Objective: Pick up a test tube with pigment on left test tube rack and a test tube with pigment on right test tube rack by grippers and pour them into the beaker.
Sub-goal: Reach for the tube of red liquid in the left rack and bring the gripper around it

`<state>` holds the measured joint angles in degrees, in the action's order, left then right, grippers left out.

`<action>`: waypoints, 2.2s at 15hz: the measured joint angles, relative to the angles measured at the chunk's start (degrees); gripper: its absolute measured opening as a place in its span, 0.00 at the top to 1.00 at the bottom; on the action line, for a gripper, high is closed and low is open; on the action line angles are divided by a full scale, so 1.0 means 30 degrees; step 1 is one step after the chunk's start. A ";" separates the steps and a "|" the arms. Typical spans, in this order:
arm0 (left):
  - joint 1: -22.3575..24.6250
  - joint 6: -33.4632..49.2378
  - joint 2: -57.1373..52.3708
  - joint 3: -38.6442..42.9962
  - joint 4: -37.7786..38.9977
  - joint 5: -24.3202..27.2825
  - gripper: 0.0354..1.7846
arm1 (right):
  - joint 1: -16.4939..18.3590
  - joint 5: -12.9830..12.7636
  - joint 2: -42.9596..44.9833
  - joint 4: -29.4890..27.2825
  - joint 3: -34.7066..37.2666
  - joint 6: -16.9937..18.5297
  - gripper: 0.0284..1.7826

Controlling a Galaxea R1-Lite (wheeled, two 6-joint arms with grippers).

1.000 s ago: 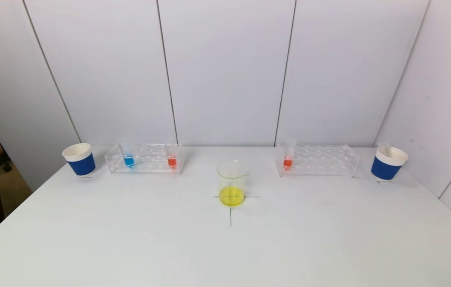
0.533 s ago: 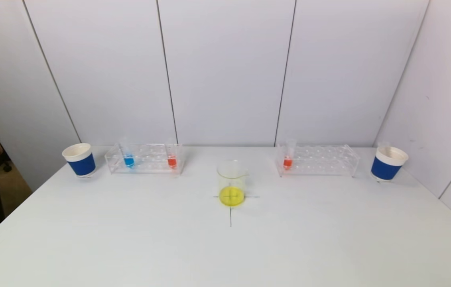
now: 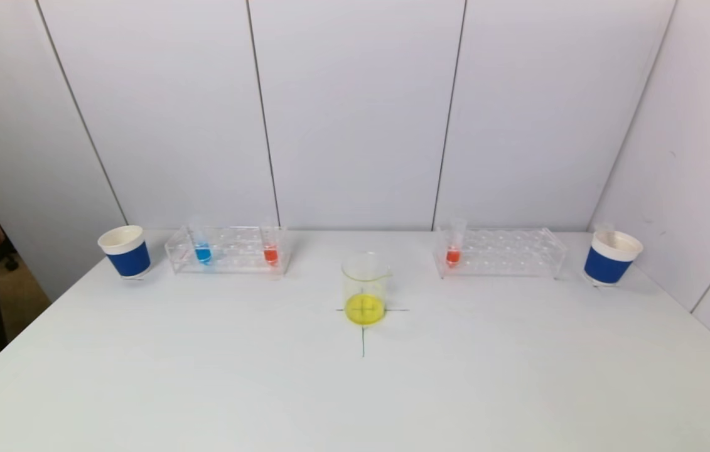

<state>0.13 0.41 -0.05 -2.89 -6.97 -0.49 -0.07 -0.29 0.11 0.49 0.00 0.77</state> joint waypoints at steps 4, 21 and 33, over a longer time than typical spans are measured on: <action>0.0000 -0.0093 0.0000 0.0000 -0.0008 0.0037 0.01 | 0.0000 -0.0077 0.0000 0.0028 0.0000 0.0475 0.01; -0.0020 -0.0447 0.3938 -0.9801 -0.2588 0.0171 0.01 | 0.0000 -0.0077 0.0000 0.0037 0.0000 0.0475 0.01; -0.0183 -0.0898 1.5990 -1.6319 0.2719 0.2357 0.01 | 0.0000 -0.0077 -0.0004 0.0037 0.0000 0.0467 0.01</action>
<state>-0.41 -2.28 47.92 -51.85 1.18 6.58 -0.07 -0.52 0.10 0.60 0.00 2.17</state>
